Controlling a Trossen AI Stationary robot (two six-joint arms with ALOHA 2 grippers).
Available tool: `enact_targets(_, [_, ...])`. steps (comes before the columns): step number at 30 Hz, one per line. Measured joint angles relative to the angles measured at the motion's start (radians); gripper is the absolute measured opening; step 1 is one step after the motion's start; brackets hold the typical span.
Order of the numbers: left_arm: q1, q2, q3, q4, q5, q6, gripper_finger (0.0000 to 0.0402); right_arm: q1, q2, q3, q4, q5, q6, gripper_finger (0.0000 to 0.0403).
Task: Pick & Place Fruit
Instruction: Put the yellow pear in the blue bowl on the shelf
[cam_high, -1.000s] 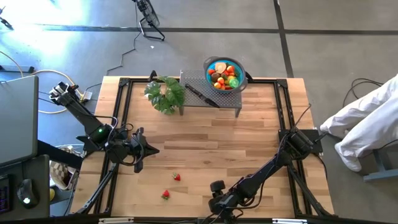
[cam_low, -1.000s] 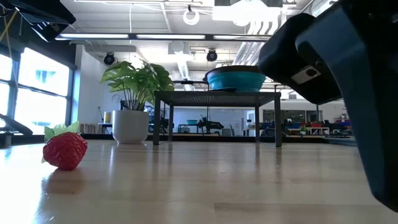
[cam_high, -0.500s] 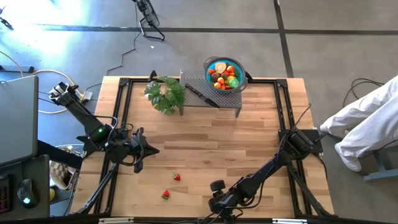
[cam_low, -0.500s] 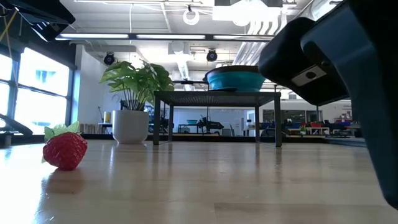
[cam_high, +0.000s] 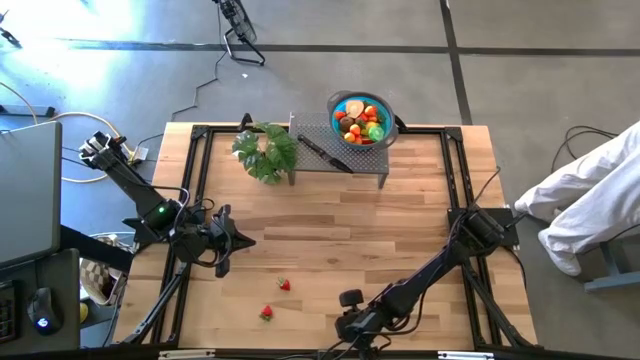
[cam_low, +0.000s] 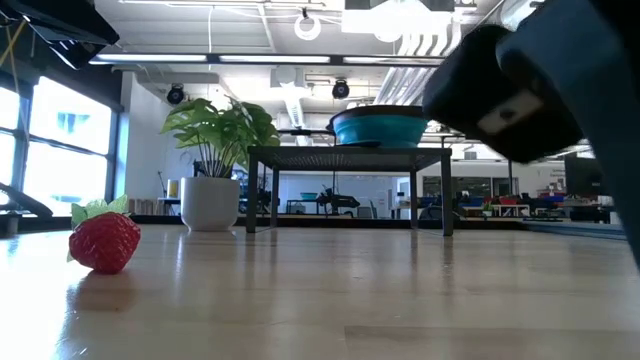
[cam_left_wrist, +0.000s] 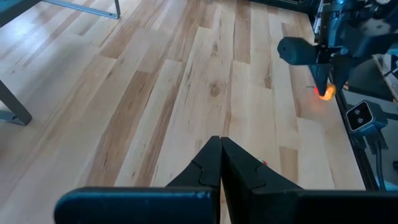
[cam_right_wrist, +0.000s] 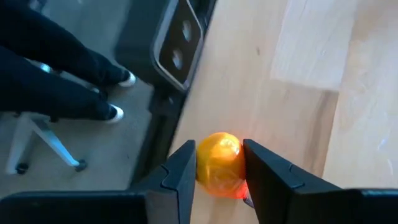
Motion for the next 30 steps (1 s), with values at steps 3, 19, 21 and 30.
enact_targets(3, [0.000, 0.000, 0.000, -0.004, 0.000, 0.000, 0.0000, -0.005, -0.025, 0.002, -0.001, 0.002, 0.007, 0.0111])
enact_targets(19, [0.000, 0.000, 0.000, -0.004, -0.001, 0.000, 0.0000, -0.083, -0.268, 0.004, -0.010, 0.213, 0.006, 0.0109])
enact_targets(21, [0.000, 0.000, 0.000, -0.003, -0.001, -0.002, 0.0000, -0.098, -0.296, 0.004, -0.003, 0.241, 0.007, 0.0111])
enact_targets(30, [0.000, 0.000, 0.000, -0.003, -0.003, -0.004, 0.0000, -0.138, -0.423, 0.004, 0.029, 0.434, 0.007, 0.0109])
